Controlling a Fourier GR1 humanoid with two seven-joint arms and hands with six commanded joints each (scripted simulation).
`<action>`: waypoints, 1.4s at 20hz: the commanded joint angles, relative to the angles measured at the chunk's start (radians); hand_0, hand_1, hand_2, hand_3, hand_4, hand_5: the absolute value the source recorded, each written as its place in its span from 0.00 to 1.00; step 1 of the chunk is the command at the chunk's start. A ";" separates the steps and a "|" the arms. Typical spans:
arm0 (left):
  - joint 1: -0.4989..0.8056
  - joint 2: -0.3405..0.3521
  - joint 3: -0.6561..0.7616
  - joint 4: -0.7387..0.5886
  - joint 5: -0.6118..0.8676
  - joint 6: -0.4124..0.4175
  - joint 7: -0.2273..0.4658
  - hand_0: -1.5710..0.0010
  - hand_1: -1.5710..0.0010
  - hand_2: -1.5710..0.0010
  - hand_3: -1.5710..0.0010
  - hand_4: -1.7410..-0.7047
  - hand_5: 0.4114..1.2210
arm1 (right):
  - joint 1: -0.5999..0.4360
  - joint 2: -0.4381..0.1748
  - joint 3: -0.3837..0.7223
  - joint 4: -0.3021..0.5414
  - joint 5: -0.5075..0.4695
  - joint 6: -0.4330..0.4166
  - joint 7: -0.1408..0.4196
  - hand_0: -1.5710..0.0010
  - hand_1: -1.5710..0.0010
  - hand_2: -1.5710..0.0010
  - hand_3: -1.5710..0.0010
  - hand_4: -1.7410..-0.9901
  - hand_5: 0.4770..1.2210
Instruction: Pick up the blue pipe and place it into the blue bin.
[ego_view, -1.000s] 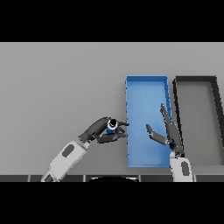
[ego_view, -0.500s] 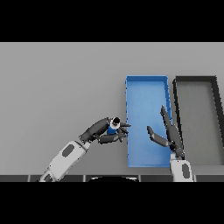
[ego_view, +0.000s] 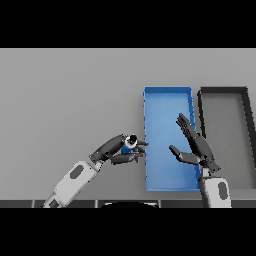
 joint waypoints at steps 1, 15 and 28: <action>0.003 -0.001 -0.005 0.001 -0.005 0.002 0.000 0.00 0.00 0.00 0.08 0.01 1.00 | -0.011 -0.038 -0.006 -0.027 -0.048 0.037 0.028 1.00 1.00 1.00 1.00 0.68 0.10; -0.028 -0.006 0.000 0.026 -0.002 -0.001 -0.005 0.00 0.00 0.00 0.09 0.01 1.00 | -0.387 -0.121 0.191 -0.124 -0.197 0.207 0.295 1.00 1.00 1.00 1.00 0.59 0.07; -0.031 0.002 0.004 0.047 0.055 -0.059 -0.010 0.00 0.00 0.00 0.06 0.02 1.00 | -0.612 0.030 0.285 0.081 -0.172 0.259 0.372 0.99 0.98 0.96 0.99 0.67 0.05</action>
